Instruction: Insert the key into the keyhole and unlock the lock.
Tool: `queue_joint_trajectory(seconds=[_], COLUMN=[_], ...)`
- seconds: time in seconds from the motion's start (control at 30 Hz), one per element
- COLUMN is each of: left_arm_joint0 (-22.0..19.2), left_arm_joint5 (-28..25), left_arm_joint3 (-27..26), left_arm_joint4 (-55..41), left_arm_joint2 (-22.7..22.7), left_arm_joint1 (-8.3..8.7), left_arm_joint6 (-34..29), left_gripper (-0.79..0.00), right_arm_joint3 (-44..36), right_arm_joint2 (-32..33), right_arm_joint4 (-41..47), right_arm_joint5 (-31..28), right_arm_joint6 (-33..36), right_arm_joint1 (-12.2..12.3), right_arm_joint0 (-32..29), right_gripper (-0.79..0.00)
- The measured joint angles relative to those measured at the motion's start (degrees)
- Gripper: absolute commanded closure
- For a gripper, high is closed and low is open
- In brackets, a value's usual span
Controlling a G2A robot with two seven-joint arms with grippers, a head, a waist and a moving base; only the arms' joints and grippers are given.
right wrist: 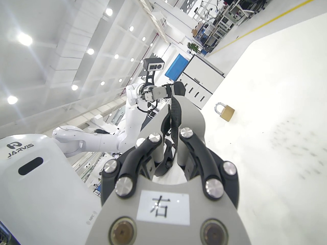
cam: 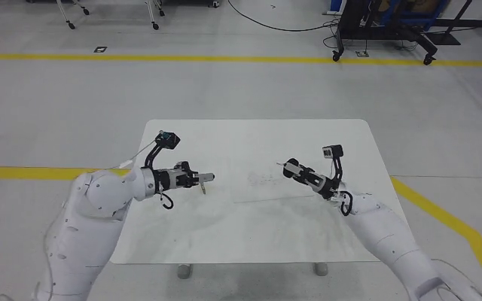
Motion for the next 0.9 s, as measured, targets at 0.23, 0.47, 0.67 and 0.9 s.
queue_joint_trajectory(seconds=[0.23, 0.47, 0.67, 0.9], left_arm_joint0=[3.25, -2.29, -7.07, -10.99], left_arm_joint5=[11.76, 17.87, 23.76, 25.36], left_arm_joint3=[-3.78, 4.18, 8.56, 15.24], left_arm_joint4=[12.70, 16.06, 18.94, 18.69], left_arm_joint2=[3.11, 11.65, 16.98, 20.43], left_arm_joint1=[0.53, -0.91, -2.19, -3.51], left_arm_joint6=[-4.63, -1.57, -1.02, 1.55], left_gripper=[-0.785, -0.776, -0.563, -0.431], right_arm_joint3=[-5.71, -6.26, -6.26, -6.26], right_arm_joint2=[9.25, 10.27, 10.26, 10.26], right_arm_joint4=[-5.59, -6.65, -6.64, -6.64], right_arm_joint5=[0.00, 0.00, 0.00, 0.00], right_arm_joint6=[-3.25, -3.99, -3.97, -3.98], right_arm_joint1=[0.48, -0.02, -0.01, -0.01], right_arm_joint0=[-7.06, -7.65, -7.65, -7.65], right_gripper=[0.000, 0.000, 0.000, 0.000])
